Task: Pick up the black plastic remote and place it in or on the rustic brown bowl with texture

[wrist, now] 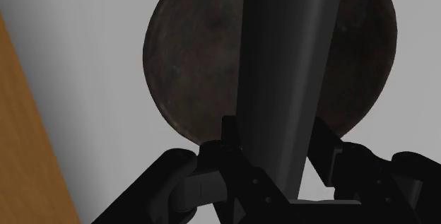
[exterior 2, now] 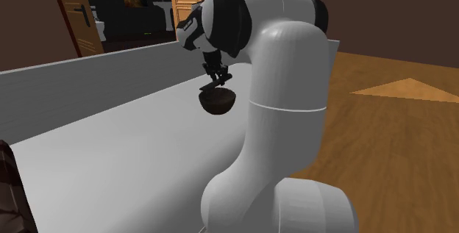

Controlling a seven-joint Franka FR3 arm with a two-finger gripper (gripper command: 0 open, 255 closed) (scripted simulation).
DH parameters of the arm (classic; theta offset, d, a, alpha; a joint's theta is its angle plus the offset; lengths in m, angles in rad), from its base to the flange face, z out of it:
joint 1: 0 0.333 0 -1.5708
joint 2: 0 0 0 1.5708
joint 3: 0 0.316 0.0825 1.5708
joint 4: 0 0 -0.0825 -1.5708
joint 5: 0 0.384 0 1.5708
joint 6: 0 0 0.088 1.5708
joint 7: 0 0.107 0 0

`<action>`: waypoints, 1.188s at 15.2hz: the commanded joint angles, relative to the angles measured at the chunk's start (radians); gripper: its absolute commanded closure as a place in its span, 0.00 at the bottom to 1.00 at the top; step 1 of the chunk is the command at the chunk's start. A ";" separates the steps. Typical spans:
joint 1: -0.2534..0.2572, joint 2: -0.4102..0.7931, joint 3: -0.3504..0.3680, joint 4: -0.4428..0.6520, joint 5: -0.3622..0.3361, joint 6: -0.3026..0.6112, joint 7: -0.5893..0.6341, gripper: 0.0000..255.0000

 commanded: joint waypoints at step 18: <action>0.006 0.059 -0.015 -0.063 -0.045 0.112 0.043 1.00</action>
